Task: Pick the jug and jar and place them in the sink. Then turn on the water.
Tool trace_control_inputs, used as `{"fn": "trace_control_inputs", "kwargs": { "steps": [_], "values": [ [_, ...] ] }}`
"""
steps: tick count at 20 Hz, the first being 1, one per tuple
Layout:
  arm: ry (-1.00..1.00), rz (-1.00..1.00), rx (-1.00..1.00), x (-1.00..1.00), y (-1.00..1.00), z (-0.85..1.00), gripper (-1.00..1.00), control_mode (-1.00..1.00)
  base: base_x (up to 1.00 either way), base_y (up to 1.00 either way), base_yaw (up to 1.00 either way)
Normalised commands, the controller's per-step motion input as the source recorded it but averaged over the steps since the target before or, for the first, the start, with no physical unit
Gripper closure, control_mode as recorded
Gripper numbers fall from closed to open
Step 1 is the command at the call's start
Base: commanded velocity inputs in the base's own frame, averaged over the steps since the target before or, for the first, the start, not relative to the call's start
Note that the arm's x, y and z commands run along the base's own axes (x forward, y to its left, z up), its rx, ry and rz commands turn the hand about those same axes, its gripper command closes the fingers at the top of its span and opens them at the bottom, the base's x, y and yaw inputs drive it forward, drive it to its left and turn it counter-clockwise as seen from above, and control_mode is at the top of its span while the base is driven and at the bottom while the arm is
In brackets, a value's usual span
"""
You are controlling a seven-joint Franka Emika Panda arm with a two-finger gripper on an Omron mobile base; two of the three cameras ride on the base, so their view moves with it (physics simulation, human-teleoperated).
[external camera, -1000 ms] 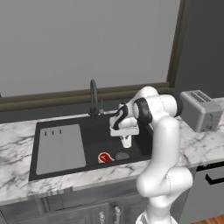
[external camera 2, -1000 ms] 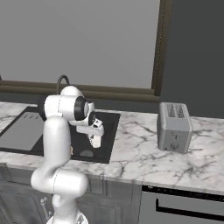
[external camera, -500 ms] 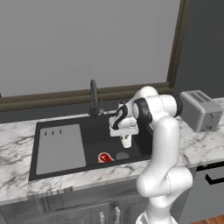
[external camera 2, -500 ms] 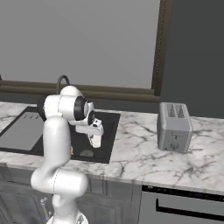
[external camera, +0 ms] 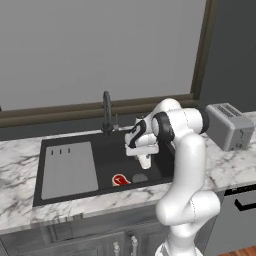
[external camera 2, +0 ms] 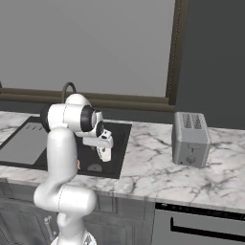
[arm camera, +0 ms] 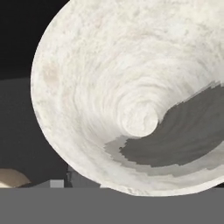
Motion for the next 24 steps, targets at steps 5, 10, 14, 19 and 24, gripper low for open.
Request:
{"fn": "trace_control_inputs", "kwargs": {
  "steps": [5, 10, 14, 19, 24],
  "values": [
    [0.00, 0.00, 0.00, 0.00, -0.16, 0.19, -1.00, -1.00, 0.00, 0.00, 0.00],
    [0.00, 0.00, 0.00, -0.02, -0.19, 0.28, -1.00, -1.00, 0.00, 0.00, 0.00],
    [0.00, 0.00, 0.00, -0.03, -0.09, 0.38, -1.00, -1.00, 0.00, 0.00, 0.00],
    [0.00, 0.00, 0.00, -0.21, -0.01, 0.40, -1.00, -1.00, 0.00, 0.00, 0.00],
    [0.00, 0.00, 0.00, -0.40, 0.00, 0.47, -1.00, -1.00, 0.00, 0.00, 0.00]
  ]
}}
